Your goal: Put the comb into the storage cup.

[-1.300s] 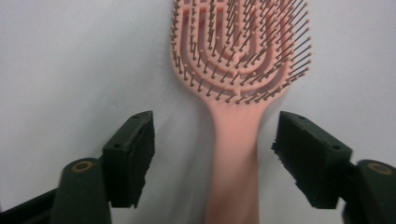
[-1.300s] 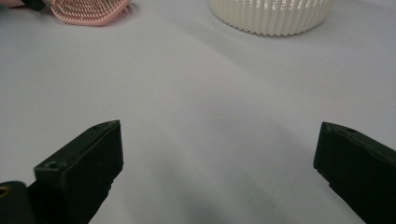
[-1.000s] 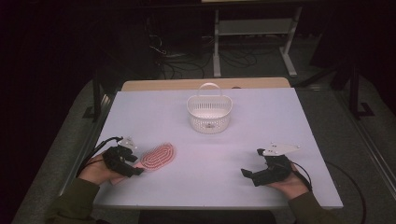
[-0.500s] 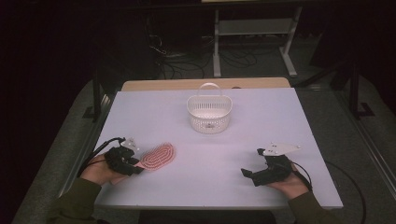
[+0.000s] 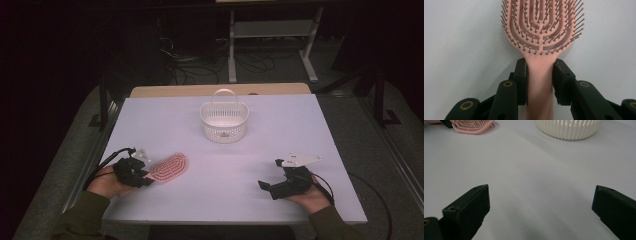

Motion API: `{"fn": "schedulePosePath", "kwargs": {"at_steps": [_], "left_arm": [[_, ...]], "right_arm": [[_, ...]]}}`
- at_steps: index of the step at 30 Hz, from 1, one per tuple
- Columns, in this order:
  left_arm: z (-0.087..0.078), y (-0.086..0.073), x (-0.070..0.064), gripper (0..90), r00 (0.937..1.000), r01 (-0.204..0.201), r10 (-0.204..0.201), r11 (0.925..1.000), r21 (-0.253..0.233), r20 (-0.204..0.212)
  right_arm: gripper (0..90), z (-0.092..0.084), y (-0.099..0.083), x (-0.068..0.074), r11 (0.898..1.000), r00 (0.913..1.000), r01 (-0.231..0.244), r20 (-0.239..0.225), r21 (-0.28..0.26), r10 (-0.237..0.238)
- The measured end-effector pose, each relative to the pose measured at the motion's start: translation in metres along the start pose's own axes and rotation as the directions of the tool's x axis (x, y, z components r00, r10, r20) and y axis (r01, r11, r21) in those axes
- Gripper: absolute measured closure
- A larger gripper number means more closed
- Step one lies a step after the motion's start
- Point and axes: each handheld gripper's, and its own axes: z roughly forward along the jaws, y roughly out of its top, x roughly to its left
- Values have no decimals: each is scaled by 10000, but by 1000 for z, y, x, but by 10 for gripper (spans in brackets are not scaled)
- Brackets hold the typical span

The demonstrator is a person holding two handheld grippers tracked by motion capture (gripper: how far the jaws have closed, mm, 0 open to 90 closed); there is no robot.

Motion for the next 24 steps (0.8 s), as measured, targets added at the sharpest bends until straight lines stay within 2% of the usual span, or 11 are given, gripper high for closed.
{"fn": "schedulePosePath", "kwargs": {"at_steps": [15,24], "left_arm": [[0,1,0,703,10000,98,-98,9999,88,-1],[-2,-2,4,704,9987,430,-422,9986,-292,275]], "right_arm": [[13,0,0,-1,10000,10000,-22,14,-37,22],[13,0,-1,-1,10000,10000,-30,9,-14,30]]}}
